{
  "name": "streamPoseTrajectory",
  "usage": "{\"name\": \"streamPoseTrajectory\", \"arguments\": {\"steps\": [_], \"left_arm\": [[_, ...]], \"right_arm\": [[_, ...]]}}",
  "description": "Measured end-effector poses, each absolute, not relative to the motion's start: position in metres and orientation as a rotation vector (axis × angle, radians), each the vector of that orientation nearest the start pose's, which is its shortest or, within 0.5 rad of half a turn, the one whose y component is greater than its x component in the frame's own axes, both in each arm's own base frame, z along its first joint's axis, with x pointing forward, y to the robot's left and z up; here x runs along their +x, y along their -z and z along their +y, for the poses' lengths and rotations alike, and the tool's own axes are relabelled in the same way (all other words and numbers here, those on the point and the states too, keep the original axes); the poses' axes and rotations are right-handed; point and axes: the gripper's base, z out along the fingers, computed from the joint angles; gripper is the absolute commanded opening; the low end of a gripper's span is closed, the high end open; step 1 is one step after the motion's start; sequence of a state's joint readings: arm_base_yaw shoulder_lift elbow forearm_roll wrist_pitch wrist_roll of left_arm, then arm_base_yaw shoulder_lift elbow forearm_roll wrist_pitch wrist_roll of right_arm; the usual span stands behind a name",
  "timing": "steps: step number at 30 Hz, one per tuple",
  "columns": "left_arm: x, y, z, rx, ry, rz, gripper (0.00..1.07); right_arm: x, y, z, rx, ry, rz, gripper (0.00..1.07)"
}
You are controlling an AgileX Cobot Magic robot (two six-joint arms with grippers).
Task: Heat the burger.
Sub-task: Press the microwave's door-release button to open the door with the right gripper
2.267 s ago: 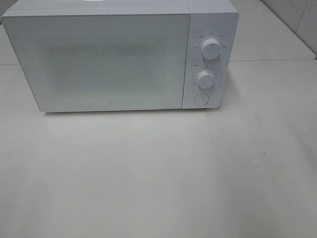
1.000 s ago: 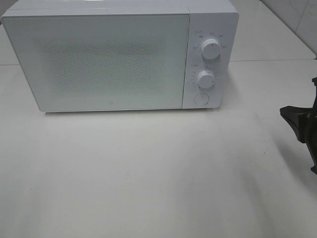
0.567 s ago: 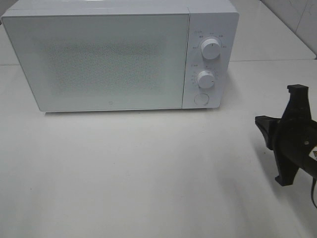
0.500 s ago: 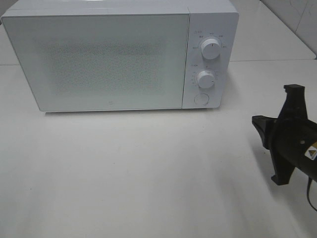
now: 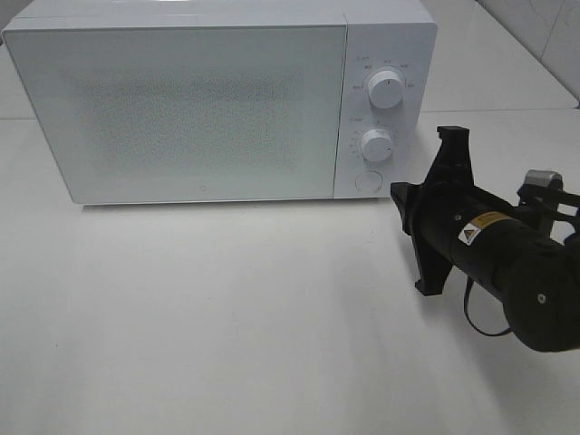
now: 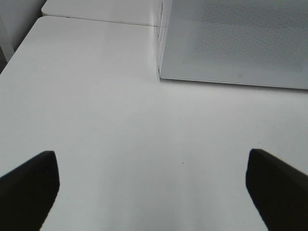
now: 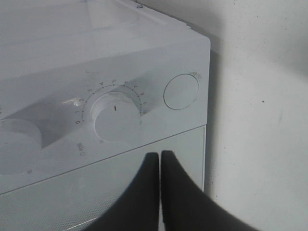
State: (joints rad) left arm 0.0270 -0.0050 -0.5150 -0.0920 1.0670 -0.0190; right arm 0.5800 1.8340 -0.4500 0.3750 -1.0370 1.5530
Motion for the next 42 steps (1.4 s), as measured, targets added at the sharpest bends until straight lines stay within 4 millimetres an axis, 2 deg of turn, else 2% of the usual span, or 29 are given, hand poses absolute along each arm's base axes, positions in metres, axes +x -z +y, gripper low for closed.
{"name": "streamPoseTrajectory", "arguments": {"steps": [4,17,26,32,42], "left_arm": [[-0.008,-0.281,-0.008,-0.041,0.105,2.028,0.98],[-0.008,-0.281,-0.008,-0.041,0.105,2.028,0.98],[-0.008,-0.281,-0.008,-0.041,0.105,2.028,0.98],[-0.008,-0.281,-0.008,-0.041,0.105,2.028,0.98],[-0.008,-0.281,-0.008,-0.041,0.105,2.028,0.98]], "right_arm": [[0.268,-0.12,0.141,1.354,-1.27,1.575,0.0],[0.297,-0.1,0.154,1.453,-1.214,1.536,0.0],[0.313,-0.089,0.152,1.477,-1.129,1.535,0.0],[0.322,-0.093,0.158,1.466,-1.14,1.532,0.0],[0.328,-0.093,0.157,1.457,-1.126,1.528,0.0]]}}
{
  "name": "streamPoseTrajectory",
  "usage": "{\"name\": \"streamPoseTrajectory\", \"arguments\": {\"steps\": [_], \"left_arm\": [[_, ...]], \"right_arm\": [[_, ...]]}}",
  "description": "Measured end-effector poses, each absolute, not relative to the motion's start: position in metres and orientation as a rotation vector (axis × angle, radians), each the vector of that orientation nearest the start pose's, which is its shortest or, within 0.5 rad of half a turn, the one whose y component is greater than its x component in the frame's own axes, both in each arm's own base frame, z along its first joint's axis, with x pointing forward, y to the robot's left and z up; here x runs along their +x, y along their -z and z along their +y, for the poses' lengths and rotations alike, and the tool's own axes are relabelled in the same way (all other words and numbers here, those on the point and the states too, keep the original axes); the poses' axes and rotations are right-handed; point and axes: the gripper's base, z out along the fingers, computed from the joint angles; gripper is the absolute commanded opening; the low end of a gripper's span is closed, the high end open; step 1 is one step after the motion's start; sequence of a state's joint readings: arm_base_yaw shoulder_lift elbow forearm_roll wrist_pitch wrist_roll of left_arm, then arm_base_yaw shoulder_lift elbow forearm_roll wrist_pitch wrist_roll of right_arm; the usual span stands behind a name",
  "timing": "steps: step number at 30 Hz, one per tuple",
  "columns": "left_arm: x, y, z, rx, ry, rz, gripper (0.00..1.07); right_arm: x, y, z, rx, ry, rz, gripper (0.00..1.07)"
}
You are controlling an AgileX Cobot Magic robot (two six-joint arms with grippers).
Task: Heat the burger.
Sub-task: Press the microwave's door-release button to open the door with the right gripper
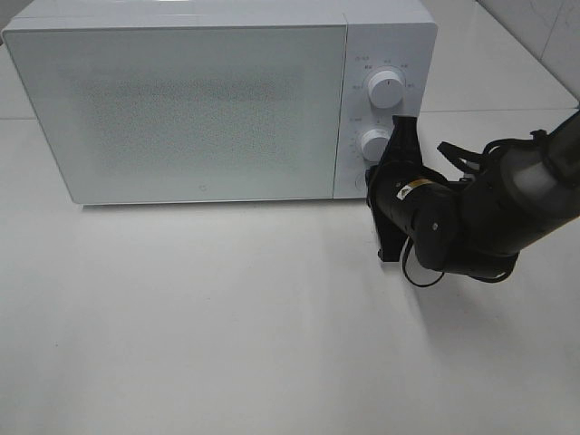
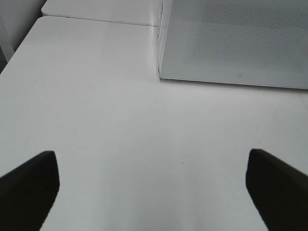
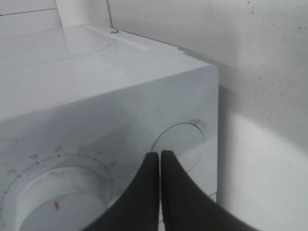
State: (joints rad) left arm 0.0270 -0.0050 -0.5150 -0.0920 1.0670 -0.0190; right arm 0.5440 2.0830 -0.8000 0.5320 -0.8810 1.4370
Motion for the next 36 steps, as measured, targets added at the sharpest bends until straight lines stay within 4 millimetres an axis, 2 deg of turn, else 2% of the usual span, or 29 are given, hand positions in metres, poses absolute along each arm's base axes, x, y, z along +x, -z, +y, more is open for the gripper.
{"name": "streamPoseTrajectory", "arguments": {"steps": [9,27,36], "left_arm": [[-0.008,-0.281,-0.008,-0.041,0.105,2.028,0.98],[-0.008,-0.281,-0.008,-0.041,0.105,2.028,0.98],[-0.008,-0.281,-0.008,-0.041,0.105,2.028,0.98]], "right_arm": [[0.336,-0.082,0.162,1.46,-1.117,1.545,0.0],[0.336,-0.082,0.16,1.419,-1.118,1.463,0.0],[0.343,-0.08,0.163,1.4,-1.097,1.444,0.0]]}}
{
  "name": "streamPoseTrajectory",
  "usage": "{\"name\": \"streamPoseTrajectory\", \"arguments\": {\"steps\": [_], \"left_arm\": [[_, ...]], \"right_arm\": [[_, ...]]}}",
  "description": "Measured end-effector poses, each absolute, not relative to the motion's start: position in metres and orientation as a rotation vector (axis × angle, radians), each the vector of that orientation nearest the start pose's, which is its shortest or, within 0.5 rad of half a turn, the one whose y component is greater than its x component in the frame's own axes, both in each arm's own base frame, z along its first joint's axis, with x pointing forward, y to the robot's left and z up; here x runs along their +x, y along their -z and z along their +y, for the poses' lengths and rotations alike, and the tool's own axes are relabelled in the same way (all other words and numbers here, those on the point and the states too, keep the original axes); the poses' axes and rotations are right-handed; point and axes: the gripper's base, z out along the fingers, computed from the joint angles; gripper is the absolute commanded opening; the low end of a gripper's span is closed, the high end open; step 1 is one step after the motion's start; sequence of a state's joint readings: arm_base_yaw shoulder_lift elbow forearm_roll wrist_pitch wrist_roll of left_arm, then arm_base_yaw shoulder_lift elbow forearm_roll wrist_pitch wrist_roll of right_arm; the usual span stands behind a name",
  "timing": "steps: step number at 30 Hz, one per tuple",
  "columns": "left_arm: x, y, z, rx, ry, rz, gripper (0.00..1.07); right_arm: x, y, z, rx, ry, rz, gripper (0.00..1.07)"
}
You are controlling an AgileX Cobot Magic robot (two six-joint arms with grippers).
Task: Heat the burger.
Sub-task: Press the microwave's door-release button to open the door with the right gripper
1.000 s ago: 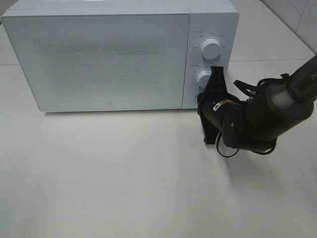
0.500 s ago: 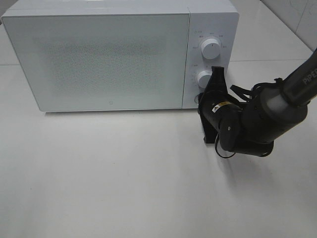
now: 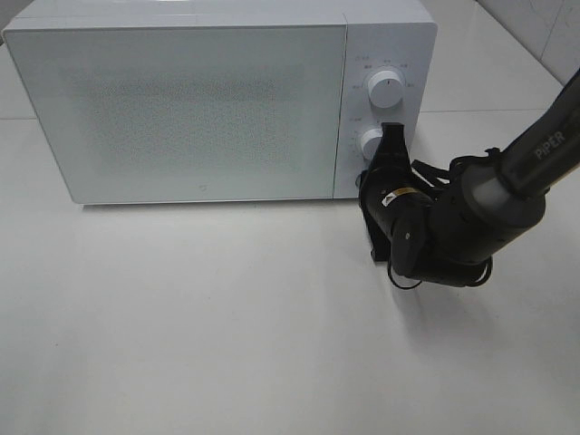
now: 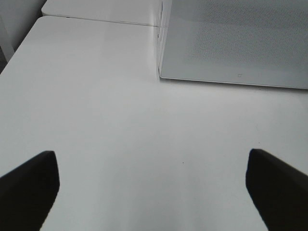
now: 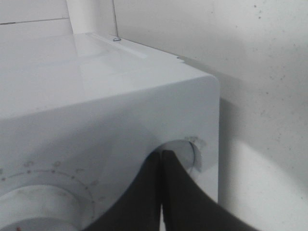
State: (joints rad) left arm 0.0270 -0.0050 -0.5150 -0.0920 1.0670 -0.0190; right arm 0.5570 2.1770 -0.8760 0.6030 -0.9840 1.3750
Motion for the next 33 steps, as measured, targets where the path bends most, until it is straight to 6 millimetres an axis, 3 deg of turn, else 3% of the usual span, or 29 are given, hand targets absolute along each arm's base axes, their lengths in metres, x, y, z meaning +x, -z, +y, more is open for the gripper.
{"name": "streamPoseTrajectory", "arguments": {"steps": [10,33], "left_arm": [[-0.0077,-0.2811,-0.0075,-0.041,0.105,2.028,0.98],[-0.0077,-0.2811,-0.0075,-0.041,0.105,2.028,0.98]], "right_arm": [[0.3532,-0.0791,0.162,1.386,-1.027,1.526,0.0],[0.3524,-0.0794,0.1622,1.387,-1.027,1.536,0.0]]}}
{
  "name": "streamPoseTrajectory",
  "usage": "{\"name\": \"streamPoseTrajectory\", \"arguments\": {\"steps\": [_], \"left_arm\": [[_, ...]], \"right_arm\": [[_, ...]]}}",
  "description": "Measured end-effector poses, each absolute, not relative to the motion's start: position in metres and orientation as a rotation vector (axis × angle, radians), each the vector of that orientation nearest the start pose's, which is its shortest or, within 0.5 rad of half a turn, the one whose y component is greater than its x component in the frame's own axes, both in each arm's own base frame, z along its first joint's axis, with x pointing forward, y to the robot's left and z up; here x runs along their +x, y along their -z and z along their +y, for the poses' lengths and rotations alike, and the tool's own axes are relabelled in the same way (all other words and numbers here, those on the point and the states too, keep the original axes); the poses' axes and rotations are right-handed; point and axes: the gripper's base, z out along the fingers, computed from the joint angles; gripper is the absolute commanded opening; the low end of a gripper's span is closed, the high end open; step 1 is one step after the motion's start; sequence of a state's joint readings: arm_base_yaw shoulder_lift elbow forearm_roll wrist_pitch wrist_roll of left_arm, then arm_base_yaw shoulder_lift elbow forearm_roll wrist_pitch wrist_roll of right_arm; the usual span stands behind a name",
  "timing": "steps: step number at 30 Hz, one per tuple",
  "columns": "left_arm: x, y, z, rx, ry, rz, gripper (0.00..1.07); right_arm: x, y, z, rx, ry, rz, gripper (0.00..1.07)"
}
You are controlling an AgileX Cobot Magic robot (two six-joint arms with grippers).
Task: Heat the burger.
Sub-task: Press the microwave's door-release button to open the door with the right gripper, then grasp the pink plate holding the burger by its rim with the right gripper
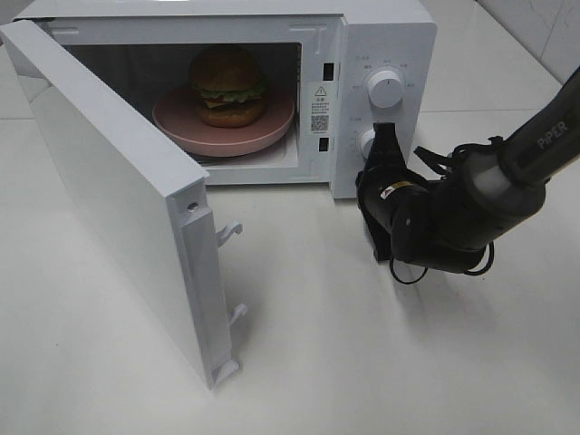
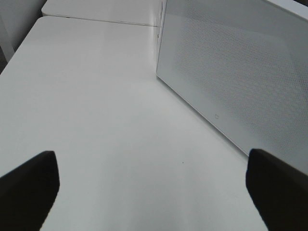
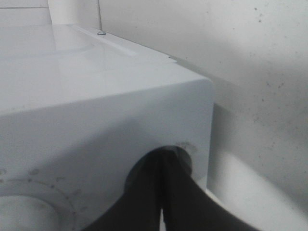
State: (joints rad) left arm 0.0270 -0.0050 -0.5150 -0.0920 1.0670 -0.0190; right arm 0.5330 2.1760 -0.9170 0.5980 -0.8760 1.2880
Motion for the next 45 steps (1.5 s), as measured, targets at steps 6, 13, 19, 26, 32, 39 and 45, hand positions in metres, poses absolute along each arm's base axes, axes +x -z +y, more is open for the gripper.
{"name": "streamPoseTrajectory", "arguments": {"steps": [6,13,19,26,32,39,45], "left_arm": [[-0.008,-0.281,-0.008,-0.041,0.105,2.028,0.98],[-0.008,-0.281,-0.008,-0.041,0.105,2.028,0.98],[-0.008,-0.281,-0.008,-0.041,0.105,2.028,0.98],[-0.008,-0.281,-0.008,-0.041,0.105,2.028,0.98],[-0.008,-0.281,-0.008,-0.041,0.105,2.028,0.98],[-0.008,-0.281,-0.008,-0.041,0.105,2.028,0.98],[-0.008,-0.281,-0.008,-0.041,0.105,2.028,0.98]], "right_arm": [[0.344,-0.08,0.162,1.326,-1.049,1.529,0.0],[0.328,-0.088,0.163,1.317,-1.091,1.528,0.0],[0.307,-0.097,0.16,1.247,-1.109,1.607,0.0],[0.271,-0.103,0.144,1.2,-1.009,1.808,0.0],[0.256,-0.113,0.137,1.116,-0.949,1.892,0.01],[0.246,-0.146,0.134,0.776,-0.828,1.996,0.03],[0.237,-0.168,0.133,0.409,-0.67,2.069,0.04]]}}
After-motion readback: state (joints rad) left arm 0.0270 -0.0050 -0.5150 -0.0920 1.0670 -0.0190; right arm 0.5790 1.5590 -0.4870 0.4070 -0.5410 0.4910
